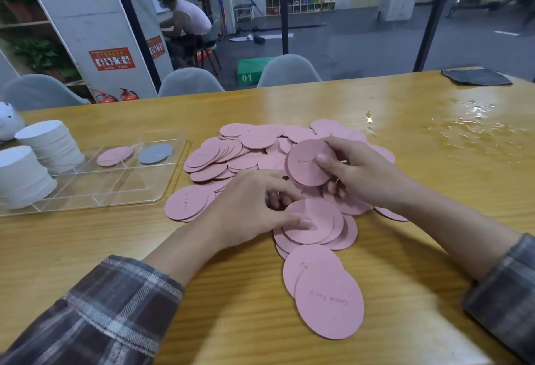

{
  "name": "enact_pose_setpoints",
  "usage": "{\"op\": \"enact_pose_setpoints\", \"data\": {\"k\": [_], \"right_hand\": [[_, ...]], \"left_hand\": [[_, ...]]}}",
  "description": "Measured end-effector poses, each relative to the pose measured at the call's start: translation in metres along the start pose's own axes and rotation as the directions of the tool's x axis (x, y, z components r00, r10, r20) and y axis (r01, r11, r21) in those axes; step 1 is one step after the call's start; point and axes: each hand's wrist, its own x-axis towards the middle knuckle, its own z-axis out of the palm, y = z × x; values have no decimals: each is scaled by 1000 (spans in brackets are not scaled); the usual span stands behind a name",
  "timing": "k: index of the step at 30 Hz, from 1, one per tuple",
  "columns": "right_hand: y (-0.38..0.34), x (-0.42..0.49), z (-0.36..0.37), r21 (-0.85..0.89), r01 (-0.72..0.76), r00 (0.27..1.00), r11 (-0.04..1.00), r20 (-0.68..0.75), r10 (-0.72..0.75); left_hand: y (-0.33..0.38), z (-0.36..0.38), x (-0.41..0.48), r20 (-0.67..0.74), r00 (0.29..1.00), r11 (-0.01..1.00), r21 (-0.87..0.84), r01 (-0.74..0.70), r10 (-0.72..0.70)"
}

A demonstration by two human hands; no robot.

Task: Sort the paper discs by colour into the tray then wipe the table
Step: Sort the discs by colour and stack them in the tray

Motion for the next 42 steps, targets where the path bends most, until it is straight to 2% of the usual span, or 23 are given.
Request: {"op": "enact_pose_setpoints", "data": {"k": [6,10,13,17,21,26,28,30,33,38,42], "right_hand": [[-2,-1,1,13,-35,999,999,0,35],[-5,-3,2,78,-72,997,994,18,71],[-6,-4,5,145,-126,992,981,29,123],[-9,-4,7,200,-154,988,968,58,145],[-11,-5,8,47,-18,997,999,82,14],[-8,-4,7,13,29,997,999,77,-30],[-5,-2,6,3,20,999,1000,39,-20],[-3,0,3,-12,12,1000,1000,0,-12],[0,1,0,-29,12,999,1000,-29,-13],[-1,-1,2,-50,26,999,998,-37,-28],[-2,-2,3,-37,-20,1000,999,-23,19]], "left_hand": [[-6,-10,2,-22,991,970,-210,122,-130],[-10,-15,6,-154,964,917,-371,148,-217],[-13,-10,9,-255,934,911,-389,137,-249],[-12,-2,13,-318,906,906,-400,140,-280],[-7,1,13,-330,899,902,-408,139,-287],[-6,1,11,-343,903,928,-348,134,-260],[-6,1,9,-301,937,972,-204,118,-177],[-2,3,5,-145,982,988,-112,104,-120],[1,7,1,31,998,999,8,49,-49],[-2,0,1,80,995,998,-23,66,-64],[-4,-5,2,76,991,982,-147,121,-110]]}}
